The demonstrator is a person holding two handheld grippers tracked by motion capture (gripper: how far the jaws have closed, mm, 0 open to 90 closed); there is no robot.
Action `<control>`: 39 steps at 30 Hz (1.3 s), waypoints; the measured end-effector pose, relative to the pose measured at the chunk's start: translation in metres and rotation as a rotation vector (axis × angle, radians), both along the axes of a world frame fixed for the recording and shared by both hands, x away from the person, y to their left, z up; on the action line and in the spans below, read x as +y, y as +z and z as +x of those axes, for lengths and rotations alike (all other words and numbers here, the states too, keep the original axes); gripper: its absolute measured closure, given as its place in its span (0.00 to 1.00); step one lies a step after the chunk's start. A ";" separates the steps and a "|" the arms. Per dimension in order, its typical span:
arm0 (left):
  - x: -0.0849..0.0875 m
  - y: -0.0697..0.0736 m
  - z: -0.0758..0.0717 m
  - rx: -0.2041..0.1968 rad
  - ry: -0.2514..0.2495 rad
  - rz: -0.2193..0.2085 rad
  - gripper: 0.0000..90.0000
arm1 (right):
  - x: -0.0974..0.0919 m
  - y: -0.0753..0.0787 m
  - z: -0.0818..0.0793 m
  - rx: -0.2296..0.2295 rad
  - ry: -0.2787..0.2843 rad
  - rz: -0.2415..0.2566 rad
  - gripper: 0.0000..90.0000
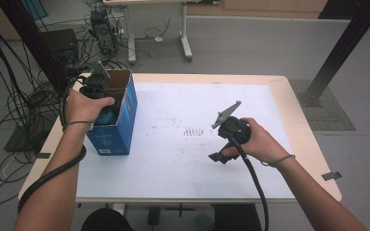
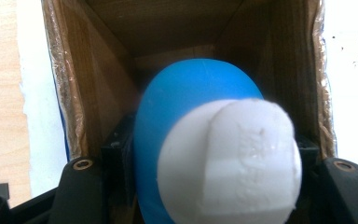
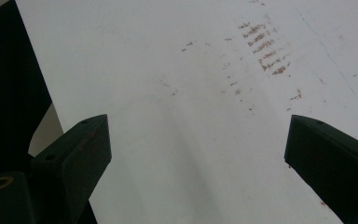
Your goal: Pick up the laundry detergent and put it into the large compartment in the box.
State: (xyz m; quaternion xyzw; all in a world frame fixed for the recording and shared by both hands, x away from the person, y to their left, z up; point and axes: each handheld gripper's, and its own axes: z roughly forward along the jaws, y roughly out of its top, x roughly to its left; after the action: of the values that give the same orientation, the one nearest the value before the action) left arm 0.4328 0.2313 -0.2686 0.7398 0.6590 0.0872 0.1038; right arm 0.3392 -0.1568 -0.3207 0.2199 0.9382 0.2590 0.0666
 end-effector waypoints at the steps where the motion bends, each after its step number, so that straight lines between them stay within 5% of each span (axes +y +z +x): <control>1: 0.000 0.000 0.000 -0.001 0.001 0.000 0.42 | 0.000 0.000 0.000 0.000 0.000 0.000 0.08; 39: 0.006 0.000 0.003 0.014 0.007 -0.020 0.42 | -0.001 0.000 0.000 -0.001 -0.001 0.000 0.08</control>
State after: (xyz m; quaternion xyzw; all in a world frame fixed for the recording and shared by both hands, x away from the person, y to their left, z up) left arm 0.4354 0.2372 -0.2686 0.7370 0.6632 0.0759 0.1060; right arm 0.3389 -0.1579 -0.3202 0.2204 0.9379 0.2592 0.0673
